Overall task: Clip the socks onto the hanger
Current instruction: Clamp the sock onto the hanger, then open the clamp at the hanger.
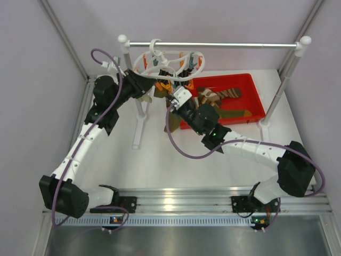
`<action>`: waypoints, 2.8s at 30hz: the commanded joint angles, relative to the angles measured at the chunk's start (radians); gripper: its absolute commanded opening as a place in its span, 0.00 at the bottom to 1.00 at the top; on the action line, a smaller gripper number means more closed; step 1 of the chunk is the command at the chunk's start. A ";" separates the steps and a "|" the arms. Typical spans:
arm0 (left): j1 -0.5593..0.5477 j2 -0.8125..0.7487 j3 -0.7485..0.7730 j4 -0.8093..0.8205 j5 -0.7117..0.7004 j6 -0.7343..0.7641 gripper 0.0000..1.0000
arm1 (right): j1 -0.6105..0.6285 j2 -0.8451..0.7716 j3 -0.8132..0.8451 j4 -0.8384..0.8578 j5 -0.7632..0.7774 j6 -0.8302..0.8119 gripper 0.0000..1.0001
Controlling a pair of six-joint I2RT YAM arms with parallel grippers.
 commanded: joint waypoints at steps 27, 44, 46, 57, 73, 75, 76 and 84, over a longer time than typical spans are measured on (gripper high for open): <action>0.009 -0.051 0.001 -0.020 0.008 0.009 0.60 | -0.004 0.019 0.079 0.050 -0.021 0.003 0.18; 0.011 -0.130 -0.021 -0.024 0.037 0.141 0.53 | -0.100 -0.121 -0.018 -0.010 -0.159 0.052 0.36; 0.009 -0.143 -0.025 -0.023 0.066 0.160 0.49 | -0.100 -0.119 -0.018 -0.002 -0.159 0.049 0.35; -0.061 -0.118 0.019 -0.064 0.022 0.259 0.49 | -0.100 -0.136 -0.024 -0.019 -0.247 0.064 0.33; -0.111 -0.029 0.105 -0.086 -0.093 0.252 0.50 | -0.090 -0.155 -0.023 -0.056 -0.346 0.055 0.31; -0.109 -0.025 0.108 -0.090 -0.102 0.249 0.47 | -0.088 -0.146 -0.012 -0.055 -0.339 0.054 0.31; -0.111 -0.023 0.110 -0.090 -0.104 0.249 0.45 | -0.088 -0.142 -0.006 -0.050 -0.330 0.055 0.31; -0.111 -0.032 0.107 -0.108 -0.102 0.272 0.19 | -0.102 -0.089 0.058 -0.039 -0.276 0.060 0.32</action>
